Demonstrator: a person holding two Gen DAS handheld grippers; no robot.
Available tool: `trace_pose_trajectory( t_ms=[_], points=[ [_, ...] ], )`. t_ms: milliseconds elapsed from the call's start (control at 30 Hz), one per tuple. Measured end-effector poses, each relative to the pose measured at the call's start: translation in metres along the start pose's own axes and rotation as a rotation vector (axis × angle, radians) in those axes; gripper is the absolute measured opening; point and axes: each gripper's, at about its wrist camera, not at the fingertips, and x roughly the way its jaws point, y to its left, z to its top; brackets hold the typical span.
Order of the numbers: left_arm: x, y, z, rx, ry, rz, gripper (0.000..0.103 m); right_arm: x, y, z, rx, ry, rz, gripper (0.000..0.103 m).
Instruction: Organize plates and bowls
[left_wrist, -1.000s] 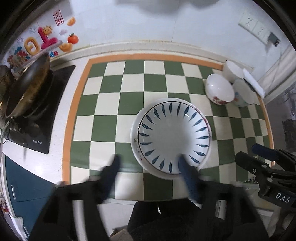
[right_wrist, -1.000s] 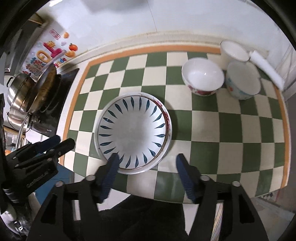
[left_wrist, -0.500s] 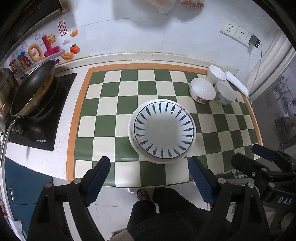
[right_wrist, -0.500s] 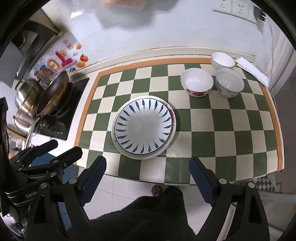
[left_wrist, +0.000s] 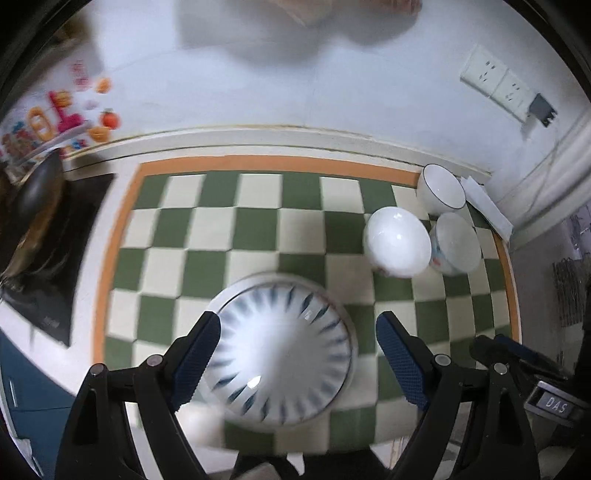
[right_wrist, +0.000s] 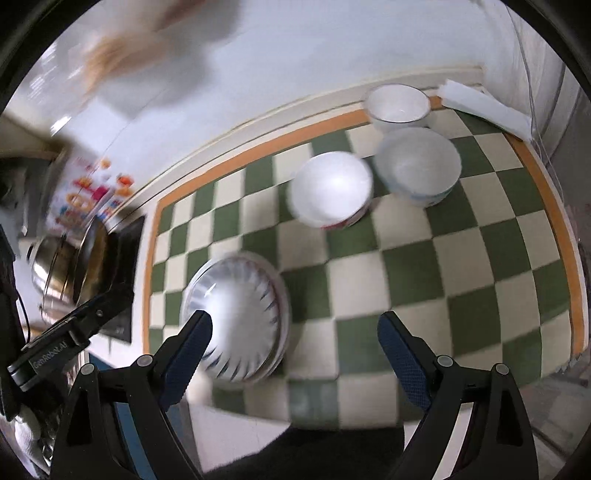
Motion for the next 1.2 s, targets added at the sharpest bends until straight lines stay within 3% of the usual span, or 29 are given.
trace_pose_trajectory(
  t_ms=[133,300,467,533,600,667,800,967,1200],
  points=[
    [0.056,-0.02,0.041,-0.019,0.093,-0.053,0.086,0.041,-0.039,0.047,0.071,0.039,0.014,0.087],
    [0.126,-0.041,0.078,-0.027,0.21,-0.079,0.062,0.094,-0.075,0.091,0.149,0.097,0.033,0.069],
    [0.17,-0.064,0.097,0.014,0.272,-0.081,0.058,0.132,-0.09,0.109,0.17,0.154,0.05,0.055],
    [0.184,-0.072,0.102,0.031,0.294,-0.086,0.05,0.145,-0.091,0.112,0.172,0.172,0.049,0.046],
    [0.198,-0.08,0.106,0.052,0.317,-0.085,0.035,0.155,-0.091,0.115,0.173,0.185,0.045,0.038],
    [0.207,-0.085,0.109,0.067,0.331,-0.087,0.024,0.164,-0.092,0.118,0.173,0.196,0.028,0.031],
    [0.216,-0.094,0.111,0.101,0.332,-0.091,0.017,0.178,-0.091,0.123,0.17,0.209,0.021,0.017],
    [0.211,-0.097,0.107,0.124,0.319,-0.071,0.017,0.182,-0.08,0.127,0.115,0.197,-0.021,0.016],
    [0.188,-0.098,0.088,0.126,0.31,-0.079,0.017,0.174,-0.08,0.119,0.091,0.216,0.009,0.016]
  ],
)
